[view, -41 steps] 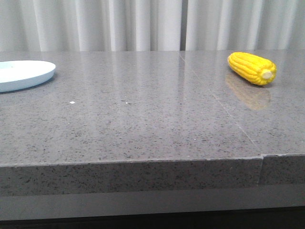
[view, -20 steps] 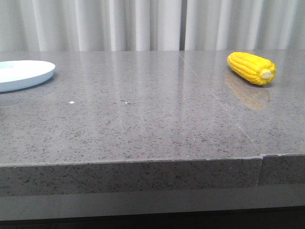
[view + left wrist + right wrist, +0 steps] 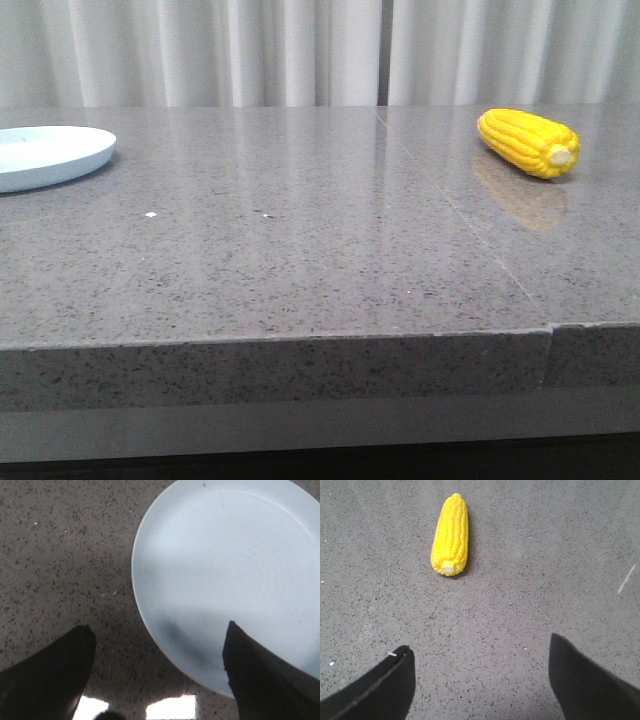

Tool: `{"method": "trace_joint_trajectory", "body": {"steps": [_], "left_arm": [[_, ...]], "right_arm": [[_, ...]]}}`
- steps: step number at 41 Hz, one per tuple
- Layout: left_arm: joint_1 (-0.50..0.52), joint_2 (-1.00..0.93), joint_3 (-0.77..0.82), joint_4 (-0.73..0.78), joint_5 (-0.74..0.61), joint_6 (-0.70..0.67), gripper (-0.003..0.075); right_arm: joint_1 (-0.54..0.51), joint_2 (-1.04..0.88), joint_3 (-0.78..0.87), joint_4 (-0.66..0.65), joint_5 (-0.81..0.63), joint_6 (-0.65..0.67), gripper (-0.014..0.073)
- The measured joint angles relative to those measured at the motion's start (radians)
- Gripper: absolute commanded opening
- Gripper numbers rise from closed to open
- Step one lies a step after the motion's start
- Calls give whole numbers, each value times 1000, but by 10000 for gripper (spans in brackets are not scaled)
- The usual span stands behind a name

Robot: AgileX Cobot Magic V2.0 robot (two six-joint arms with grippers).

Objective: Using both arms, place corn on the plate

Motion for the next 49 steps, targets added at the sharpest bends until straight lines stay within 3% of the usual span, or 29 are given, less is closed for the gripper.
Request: {"method": "trace_joint_trajectory", "body": {"steps": [19,23,32,49], "left_arm": [[0,241,-131,-49,-49,6,377],[0,250,-137,-49,-60,4,281],[2,250,-138,-49,-67,6,-21],[-18,195,-138,-117,-59,6,-20]], "right_arm": [[0,0,0,0,0,0,579],[0,0,0,0,0,0,579],[0,0,0,0,0,0,579],[0,0,0,0,0,0,579]]}}
